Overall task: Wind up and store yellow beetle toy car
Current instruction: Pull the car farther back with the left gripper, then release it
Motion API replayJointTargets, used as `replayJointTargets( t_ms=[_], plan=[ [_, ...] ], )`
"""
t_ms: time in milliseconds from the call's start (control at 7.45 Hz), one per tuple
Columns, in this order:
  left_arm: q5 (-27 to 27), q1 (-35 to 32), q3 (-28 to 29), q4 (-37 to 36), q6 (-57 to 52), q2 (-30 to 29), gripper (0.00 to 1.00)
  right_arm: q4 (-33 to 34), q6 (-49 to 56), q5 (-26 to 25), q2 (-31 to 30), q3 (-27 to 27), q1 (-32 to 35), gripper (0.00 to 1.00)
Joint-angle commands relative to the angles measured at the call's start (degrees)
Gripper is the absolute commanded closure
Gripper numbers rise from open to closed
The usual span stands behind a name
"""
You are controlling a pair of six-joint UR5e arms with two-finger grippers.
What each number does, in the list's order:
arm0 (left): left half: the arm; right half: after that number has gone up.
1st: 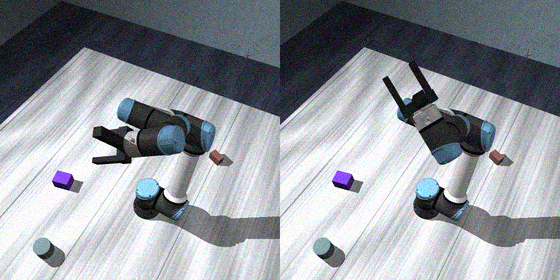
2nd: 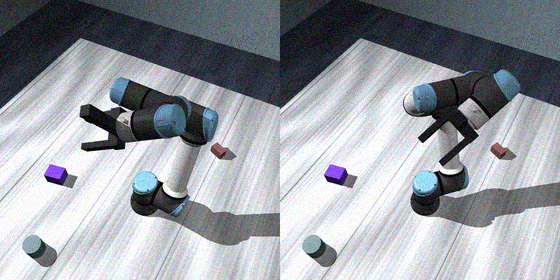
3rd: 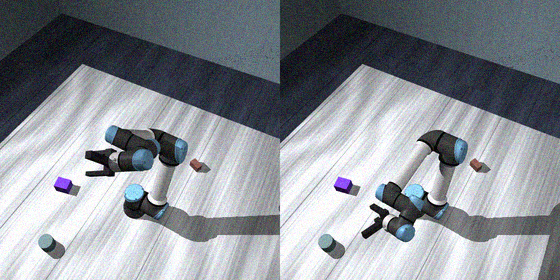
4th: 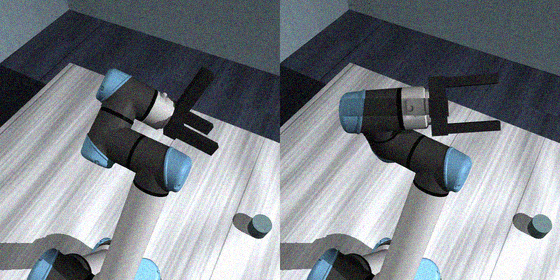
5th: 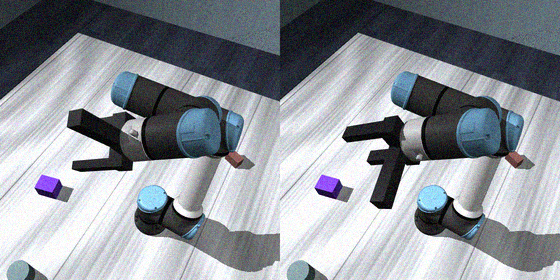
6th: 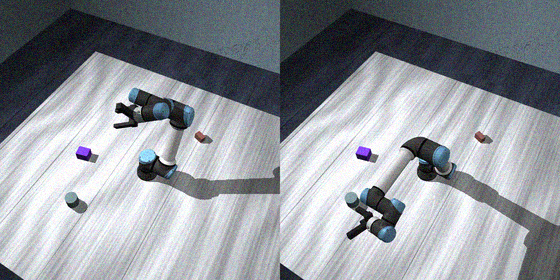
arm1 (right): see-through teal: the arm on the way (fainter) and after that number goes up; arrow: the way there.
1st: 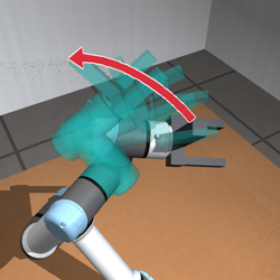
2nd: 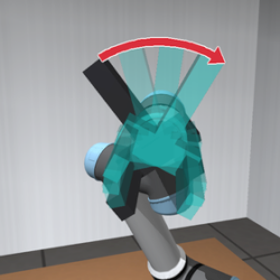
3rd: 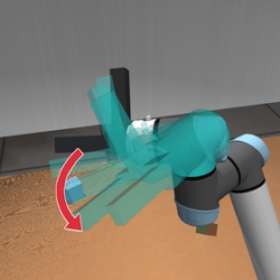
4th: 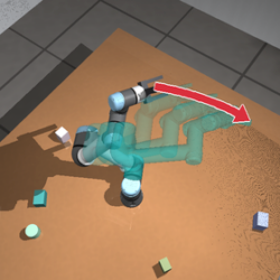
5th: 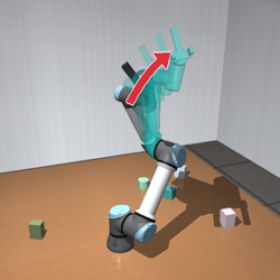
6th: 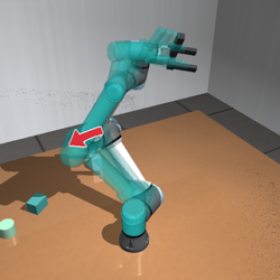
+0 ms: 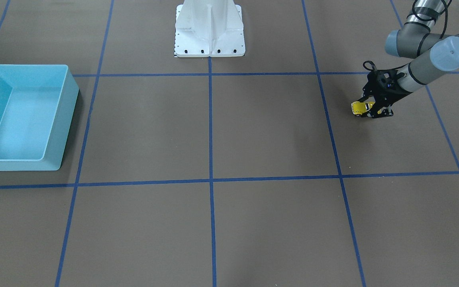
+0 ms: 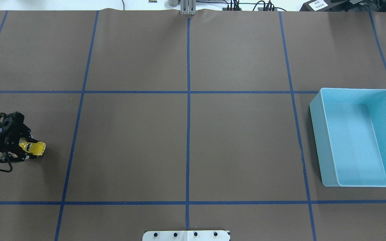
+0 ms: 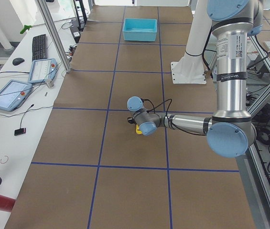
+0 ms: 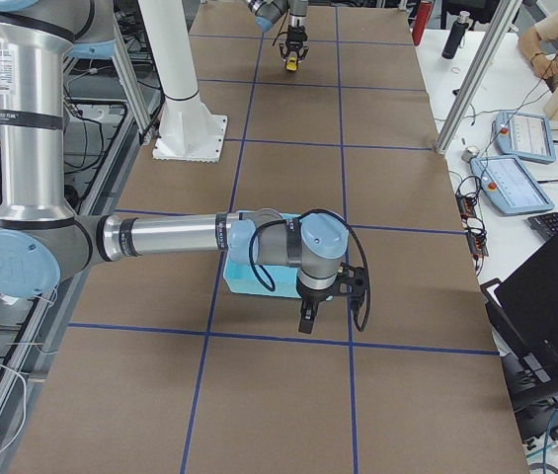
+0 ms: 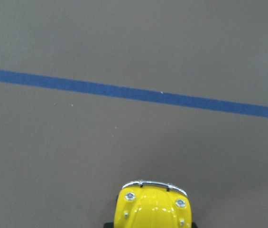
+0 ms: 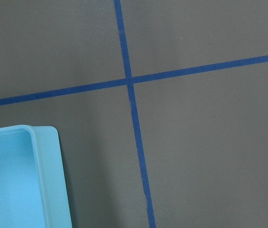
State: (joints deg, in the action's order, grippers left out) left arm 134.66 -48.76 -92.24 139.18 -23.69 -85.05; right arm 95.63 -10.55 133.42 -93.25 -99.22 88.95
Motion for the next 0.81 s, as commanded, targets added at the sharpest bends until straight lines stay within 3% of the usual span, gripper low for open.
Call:
replayJointTargets(
  t_ms=[0,671],
  plan=[
    [1.22,-2.12,1.35,0.47,-3.53,1.19,1.00,0.00,0.00,0.00,0.00,0.08,0.00,0.00],
    [2.62,-5.29,4.17,0.56,-9.26,2.51,1.00,0.00,0.00,0.09,0.00,-0.09,0.00,0.00]
  ],
)
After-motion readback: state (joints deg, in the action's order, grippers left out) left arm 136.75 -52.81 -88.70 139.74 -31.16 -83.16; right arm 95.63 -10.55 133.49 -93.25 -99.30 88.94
